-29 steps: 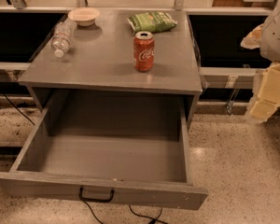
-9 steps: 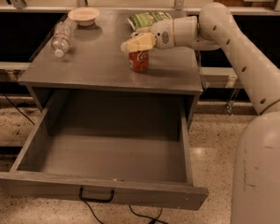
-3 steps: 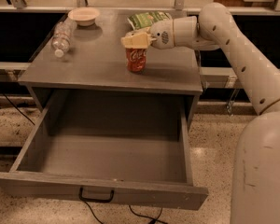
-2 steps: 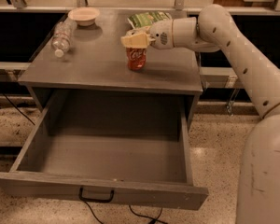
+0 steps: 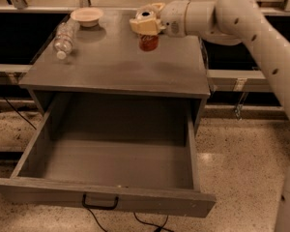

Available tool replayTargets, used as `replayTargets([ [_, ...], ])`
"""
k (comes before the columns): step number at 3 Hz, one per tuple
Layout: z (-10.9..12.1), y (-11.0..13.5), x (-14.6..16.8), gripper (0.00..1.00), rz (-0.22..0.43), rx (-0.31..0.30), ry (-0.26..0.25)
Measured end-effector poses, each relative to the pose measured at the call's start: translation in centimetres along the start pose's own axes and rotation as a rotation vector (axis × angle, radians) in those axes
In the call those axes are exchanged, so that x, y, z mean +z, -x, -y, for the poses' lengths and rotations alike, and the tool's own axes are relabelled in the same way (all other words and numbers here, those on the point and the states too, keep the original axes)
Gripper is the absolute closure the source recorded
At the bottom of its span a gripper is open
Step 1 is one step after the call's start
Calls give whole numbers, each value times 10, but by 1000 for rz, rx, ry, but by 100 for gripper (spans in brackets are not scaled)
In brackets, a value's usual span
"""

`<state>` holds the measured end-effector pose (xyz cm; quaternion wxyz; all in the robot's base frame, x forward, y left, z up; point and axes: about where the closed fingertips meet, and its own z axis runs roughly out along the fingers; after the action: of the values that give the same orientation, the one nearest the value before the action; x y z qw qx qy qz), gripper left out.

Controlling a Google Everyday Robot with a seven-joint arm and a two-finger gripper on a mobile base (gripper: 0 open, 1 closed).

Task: Place coke can into top drawer

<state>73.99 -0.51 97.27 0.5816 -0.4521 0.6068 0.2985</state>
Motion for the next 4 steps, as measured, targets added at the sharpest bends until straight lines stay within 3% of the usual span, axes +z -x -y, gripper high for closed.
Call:
replayTargets([
  [1, -1, 18, -16, 100, -13, -87, -38],
  [2, -9, 25, -47, 100, -53, -130, -77],
  [3, -9, 25, -47, 100, -53, -130, -77],
  [4, -23, 22, -47, 100, -59, -78, -17],
])
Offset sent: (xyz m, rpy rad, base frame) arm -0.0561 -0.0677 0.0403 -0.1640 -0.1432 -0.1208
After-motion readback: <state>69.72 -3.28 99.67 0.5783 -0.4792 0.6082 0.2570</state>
